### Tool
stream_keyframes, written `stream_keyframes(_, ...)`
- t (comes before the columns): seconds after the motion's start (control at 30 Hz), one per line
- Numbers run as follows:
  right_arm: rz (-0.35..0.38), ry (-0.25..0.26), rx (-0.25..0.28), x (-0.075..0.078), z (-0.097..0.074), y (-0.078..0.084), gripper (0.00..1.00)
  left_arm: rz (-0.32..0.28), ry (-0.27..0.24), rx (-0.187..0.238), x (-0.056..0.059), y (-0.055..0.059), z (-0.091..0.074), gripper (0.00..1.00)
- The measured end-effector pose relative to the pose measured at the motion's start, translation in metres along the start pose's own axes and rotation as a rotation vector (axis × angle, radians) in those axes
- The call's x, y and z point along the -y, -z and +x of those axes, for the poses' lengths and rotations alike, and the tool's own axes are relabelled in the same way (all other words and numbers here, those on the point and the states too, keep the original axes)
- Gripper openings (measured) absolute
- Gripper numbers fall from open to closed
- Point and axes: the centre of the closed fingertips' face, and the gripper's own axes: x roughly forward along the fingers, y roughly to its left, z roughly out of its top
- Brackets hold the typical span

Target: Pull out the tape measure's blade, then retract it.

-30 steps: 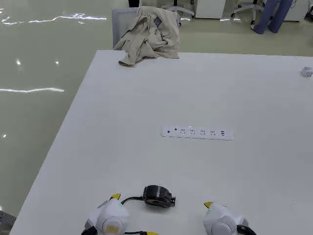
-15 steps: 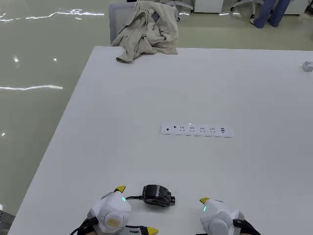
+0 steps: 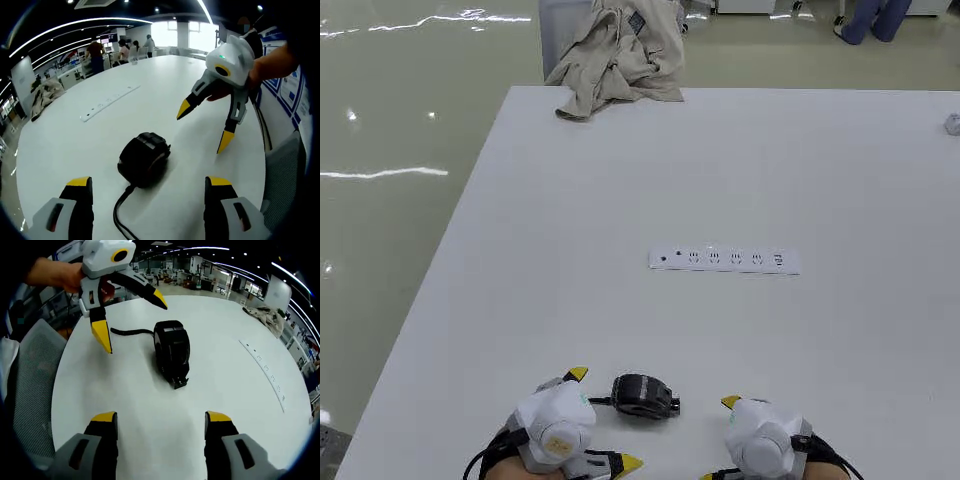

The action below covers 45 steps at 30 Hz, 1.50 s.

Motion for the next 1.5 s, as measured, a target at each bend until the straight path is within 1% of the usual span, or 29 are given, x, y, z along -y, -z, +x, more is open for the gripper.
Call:
stream_keyframes(0.17, -0.019, -0.009, -0.002, 0.004, 0.004, -0.003, 0.71, 0.030, 0.018, -0.005, 0.001, -0.002, 0.004, 0.88)
stream_keyframes(0.37, -0.048, -0.025, 0.002, 0.007, 0.009, -0.008, 0.70, 0.069, 0.047, -0.014, 0.001, -0.002, 0.012, 0.85)
stream_keyframes(0.5, -0.057, -0.033, 0.001, 0.011, 0.014, -0.012, 0.69, 0.104, 0.057, -0.024, -0.002, -0.003, 0.016, 0.83)
stream_keyframes(0.57, -0.057, -0.036, -0.001, 0.013, 0.015, -0.013, 0.69, 0.118, 0.063, -0.027, -0.004, -0.004, 0.017, 0.80)
stream_keyframes(0.7, -0.078, -0.050, -0.005, 0.014, 0.020, -0.013, 0.65, 0.151, 0.076, -0.032, -0.007, -0.006, 0.021, 0.76)
stream_keyframes(0.77, -0.090, -0.054, -0.010, 0.015, 0.022, -0.012, 0.63, 0.166, 0.081, -0.036, -0.009, -0.008, 0.023, 0.76)
stream_keyframes(0.83, -0.090, -0.057, -0.012, 0.016, 0.023, -0.012, 0.63, 0.189, 0.087, -0.040, -0.009, -0.010, 0.025, 0.76)
stream_keyframes(0.93, -0.097, -0.063, -0.017, 0.017, 0.025, -0.012, 0.63, 0.203, 0.097, -0.045, -0.009, -0.012, 0.027, 0.75)
stream_keyframes(1.13, -0.112, -0.073, -0.015, 0.018, 0.028, -0.013, 0.59, 0.218, 0.109, -0.044, -0.010, -0.016, 0.031, 0.70)
stream_keyframes(1.2, -0.112, -0.077, -0.014, 0.018, 0.030, -0.013, 0.58, 0.221, 0.119, -0.046, -0.010, -0.017, 0.033, 0.69)
stream_keyframes(1.27, -0.119, -0.079, -0.013, 0.018, 0.031, -0.014, 0.57, 0.241, 0.130, -0.050, -0.009, -0.017, 0.035, 0.67)
stream_keyframes(1.37, -0.126, -0.082, -0.011, 0.019, 0.033, -0.015, 0.54, 0.254, 0.142, -0.053, -0.008, -0.019, 0.038, 0.64)
stream_keyframes(1.5, -0.125, -0.089, -0.010, 0.020, 0.038, -0.017, 0.54, 0.273, 0.166, -0.062, -0.006, -0.020, 0.041, 0.64)
